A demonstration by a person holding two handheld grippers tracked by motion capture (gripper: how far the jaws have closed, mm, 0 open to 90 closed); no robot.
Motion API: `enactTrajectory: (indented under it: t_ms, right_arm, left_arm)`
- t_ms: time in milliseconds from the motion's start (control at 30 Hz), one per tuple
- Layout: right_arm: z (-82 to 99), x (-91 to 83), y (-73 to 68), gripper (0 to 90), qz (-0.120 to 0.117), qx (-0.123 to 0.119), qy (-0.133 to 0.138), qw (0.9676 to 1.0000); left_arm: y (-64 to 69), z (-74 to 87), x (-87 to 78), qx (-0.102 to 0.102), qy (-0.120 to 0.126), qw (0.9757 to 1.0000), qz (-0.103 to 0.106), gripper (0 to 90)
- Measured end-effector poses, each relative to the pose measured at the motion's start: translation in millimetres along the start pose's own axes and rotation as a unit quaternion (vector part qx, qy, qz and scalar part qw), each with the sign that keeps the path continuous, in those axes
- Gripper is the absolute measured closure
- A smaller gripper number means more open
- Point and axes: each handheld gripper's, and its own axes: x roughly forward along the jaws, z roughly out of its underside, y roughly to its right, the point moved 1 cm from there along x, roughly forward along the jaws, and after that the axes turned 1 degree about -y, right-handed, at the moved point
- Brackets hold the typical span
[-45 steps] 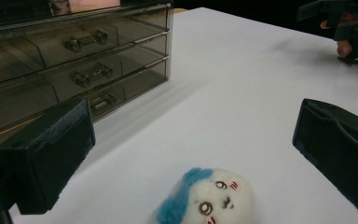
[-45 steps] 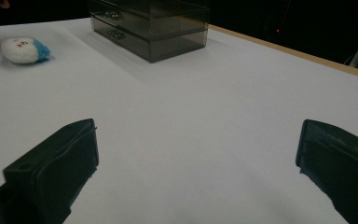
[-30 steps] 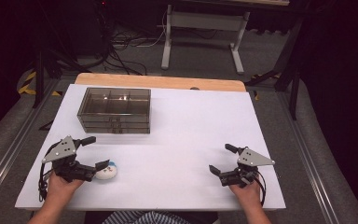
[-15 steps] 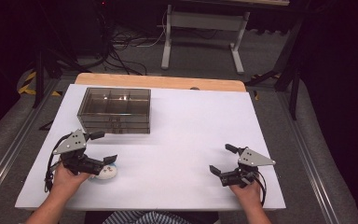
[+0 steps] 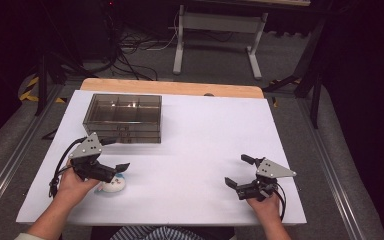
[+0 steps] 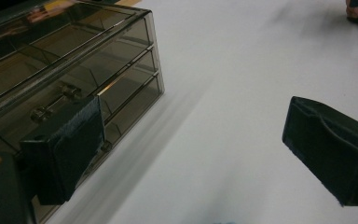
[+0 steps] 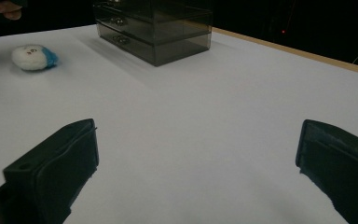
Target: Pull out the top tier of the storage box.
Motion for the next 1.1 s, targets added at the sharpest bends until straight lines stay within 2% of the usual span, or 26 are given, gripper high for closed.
enactTrajectory:
  t_ms: [167, 400, 567, 667, 700, 800, 933, 1100]
  right_arm:
    - [0.0, 0.5, -0.6, 0.0, -0.004, -0.003, 0.001, 1.0]
    - [0.0, 0.6, -0.6, 0.0, -0.006, -0.002, 0.0, 1.0]
    - [0.0, 0.9, -1.0, 0.0, -0.008, -0.002, 0.0, 1.0]
    - [0.1, 0.9, -0.9, 0.0, -0.008, -0.002, -0.001, 1.0]
    - [0.1, 0.9, -0.9, 0.0, -0.008, -0.002, -0.001, 1.0]
    - [0.2, 0.9, -0.9, 0.0, -0.01, -0.002, 0.0, 1.0]
    - [0.3, 0.8, -0.7, 0.0, -0.01, -0.001, 0.0, 1.0]
    - [0.3, 1.0, -0.9, 0.0, -0.01, -0.001, 0.0, 0.9999]
  left_arm:
    - [-1.5, -2.5, 2.0, 0.002, -0.005, 1.0, -0.005, 7.6]
    - [-1.7, -8.3, 1.0, 0.028, -0.01, 0.9991, -0.029, 9.9]
    - [-0.5, -10.9, 0.5, 0.051, -0.021, 0.9969, -0.056, 13.2]
    - [0.9, -12.4, 1.5, 0.077, -0.033, 0.9933, -0.08, 15.0]
    - [0.9, -12.4, 1.5, 0.077, -0.033, 0.9933, -0.08, 15.3]
    - [4.3, -13.3, 3.6, 0.101, -0.044, 0.9882, -0.107, 15.4]
    - [7.6, -13.7, 4.6, 0.125, -0.052, 0.9827, -0.126, 16.5]
    - [10.9, -13.7, 5.3, 0.153, -0.064, 0.9741, -0.154, 18.9]
